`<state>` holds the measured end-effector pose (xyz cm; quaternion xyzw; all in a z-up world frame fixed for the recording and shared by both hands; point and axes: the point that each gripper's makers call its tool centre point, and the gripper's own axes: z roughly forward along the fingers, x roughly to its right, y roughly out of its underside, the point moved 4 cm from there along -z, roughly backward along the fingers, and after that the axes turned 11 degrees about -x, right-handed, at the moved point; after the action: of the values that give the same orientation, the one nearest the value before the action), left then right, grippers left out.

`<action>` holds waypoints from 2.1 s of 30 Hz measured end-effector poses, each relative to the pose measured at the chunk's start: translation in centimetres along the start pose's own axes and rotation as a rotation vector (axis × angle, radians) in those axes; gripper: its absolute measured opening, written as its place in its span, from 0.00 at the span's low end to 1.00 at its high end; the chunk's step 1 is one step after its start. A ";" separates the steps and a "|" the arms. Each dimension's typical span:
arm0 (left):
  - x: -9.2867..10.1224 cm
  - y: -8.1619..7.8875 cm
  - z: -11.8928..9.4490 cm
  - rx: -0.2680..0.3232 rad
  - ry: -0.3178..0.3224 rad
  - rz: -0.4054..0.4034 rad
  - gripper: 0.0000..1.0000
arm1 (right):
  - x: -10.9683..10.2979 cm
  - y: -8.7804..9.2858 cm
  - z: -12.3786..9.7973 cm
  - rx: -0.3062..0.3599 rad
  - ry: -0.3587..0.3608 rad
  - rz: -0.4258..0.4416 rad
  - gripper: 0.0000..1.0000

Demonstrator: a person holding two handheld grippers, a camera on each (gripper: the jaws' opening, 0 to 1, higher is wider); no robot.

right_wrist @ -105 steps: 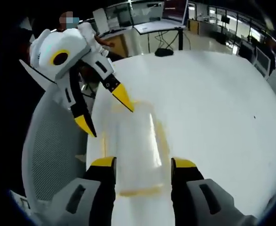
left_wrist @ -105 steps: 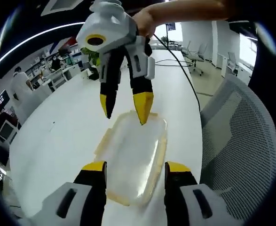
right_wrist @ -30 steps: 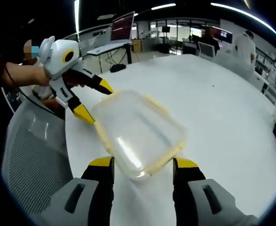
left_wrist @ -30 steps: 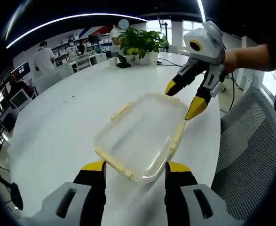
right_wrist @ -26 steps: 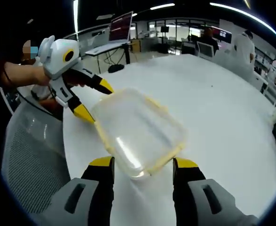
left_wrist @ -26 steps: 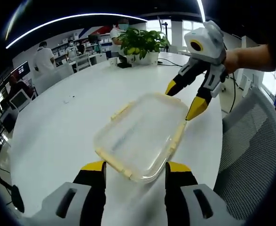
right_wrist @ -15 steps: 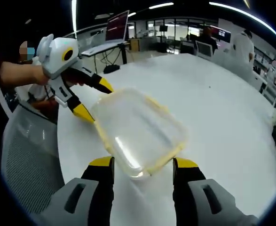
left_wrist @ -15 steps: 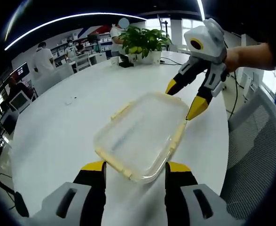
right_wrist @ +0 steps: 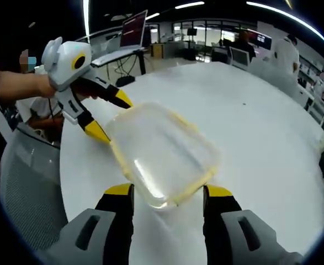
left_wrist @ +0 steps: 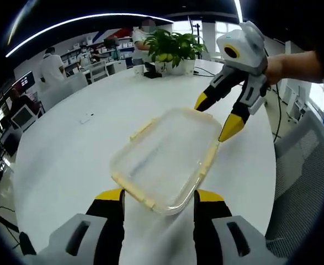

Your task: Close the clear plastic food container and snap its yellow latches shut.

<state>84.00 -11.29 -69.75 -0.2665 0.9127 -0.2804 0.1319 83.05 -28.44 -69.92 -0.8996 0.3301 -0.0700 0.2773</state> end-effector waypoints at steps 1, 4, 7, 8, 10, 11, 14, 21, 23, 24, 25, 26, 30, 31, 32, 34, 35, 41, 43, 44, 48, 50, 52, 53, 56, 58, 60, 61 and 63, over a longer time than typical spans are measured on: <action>-0.1 -0.1 0.1 0.000 0.001 0.000 0.44 | 0.1 0.0 0.1 -0.005 0.000 -0.001 0.47; -0.3 -0.2 0.2 -0.002 0.003 -0.002 0.44 | 0.4 -0.1 0.1 -0.008 -0.001 0.001 0.47; -0.3 -0.2 0.2 -0.004 0.004 -0.002 0.44 | 0.4 -0.2 0.1 -0.009 -0.001 0.004 0.47; -0.3 -0.2 0.2 -0.006 0.006 -0.004 0.44 | 0.4 -0.2 0.1 -0.009 -0.002 0.005 0.47; -0.3 -0.1 0.2 -0.007 0.008 -0.012 0.44 | 0.4 -0.1 0.1 -0.004 -0.002 0.010 0.47; -0.3 -0.1 0.2 -0.007 0.009 -0.015 0.44 | 0.3 -0.1 0.0 0.000 -0.002 0.018 0.47; -0.3 0.1 -0.1 0.002 0.005 -0.035 0.45 | 0.2 0.0 -0.2 0.009 0.003 0.026 0.49; 0.1 0.2 -1.8 0.064 -0.003 -0.097 0.51 | -0.5 0.8 -0.9 0.029 0.017 0.031 0.55; 0.3 0.4 -2.1 0.074 -0.004 -0.103 0.53 | -0.7 1.0 -1.1 0.035 0.020 0.036 0.57; 0.5 0.6 -2.4 0.080 -0.006 -0.104 0.55 | -0.9 1.1 -1.4 0.048 0.027 0.038 0.57; 0.6 0.7 -2.5 0.083 -0.006 -0.105 0.56 | -1.0 1.2 -1.5 0.054 0.030 0.041 0.58; 0.8 0.8 -2.8 0.088 -0.008 -0.109 0.57 | -1.2 1.3 -1.8 0.062 0.033 0.044 0.59; 1.3 1.2 -4.0 0.112 -0.010 -0.137 0.62 | -1.8 1.7 -2.8 0.083 0.051 0.037 0.63; 1.5 1.3 -4.2 0.115 -0.014 -0.139 0.63 | -1.9 1.8 -3.0 0.088 0.055 0.040 0.63; 1.7 1.5 -4.6 0.119 -0.019 -0.139 0.64 | -2.1 1.9 -3.3 0.096 0.055 0.038 0.65; 2.1 1.9 -5.0 0.117 -0.024 -0.132 0.67 | -2.4 2.2 -3.8 0.108 0.064 0.036 0.67; 2.3 2.0 -5.2 0.116 -0.023 -0.130 0.68 | -2.5 2.4 -4.0 0.111 0.068 0.038 0.69; 3.4 2.6 -6.5 0.132 -0.029 -0.135 0.75 | -3.1 3.5 -5.6 0.157 0.110 0.051 0.73; 3.9 2.8 -7.0 0.147 -0.029 -0.133 0.76 | -3.5 3.9 -6.0 0.178 0.126 0.036 0.75; 4.1 2.9 -7.2 0.153 -0.028 -0.133 0.77 | -3.6 4.0 -6.1 0.186 0.128 0.042 0.77; 5.1 3.4 -7.8 0.167 -0.033 -0.123 0.83 | -4.0 5.0 -7.0 0.211 0.136 0.092 0.81; 5.4 3.6 -8.1 0.172 -0.038 -0.118 0.85 | -4.1 5.3 -7.4 0.220 0.153 0.096 0.82; 5.5 3.9 -8.6 0.177 -0.043 -0.131 0.87 | -4.3 5.8 -7.9 0.218 0.167 0.098 0.84; 5.6 4.0 -8.8 0.179 -0.047 -0.138 0.88 | -4.3 5.9 -8.1 0.220 0.171 0.102 0.85; 5.7 4.4 -9.7 0.193 -0.061 -0.159 0.90 | -4.7 6.4 -8.9 0.238 0.188 0.119 0.88; 5.9 4.8 -10.1 0.188 -0.068 -0.163 0.91 | -4.9 6.8 -9.2 0.235 0.197 0.121 0.89; 6.0 5.0 -10.4 0.185 -0.074 -0.167 0.93 | -5.2 7.1 -9.2 0.231 0.199 0.114 0.91; 6.1 5.1 -10.5 0.186 -0.076 -0.173 0.94 | -5.3 7.2 -9.2 0.229 0.199 0.114 0.92; 6.3 5.2 -10.8 0.196 -0.077 -0.185 0.96 | -5.5 7.6 -9.3 0.219 0.200 0.121 0.94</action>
<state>72.40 -6.38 -64.62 -0.3459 0.8466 -0.3688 0.1659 71.76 -33.95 -65.97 -0.8310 0.4001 -0.1777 0.3432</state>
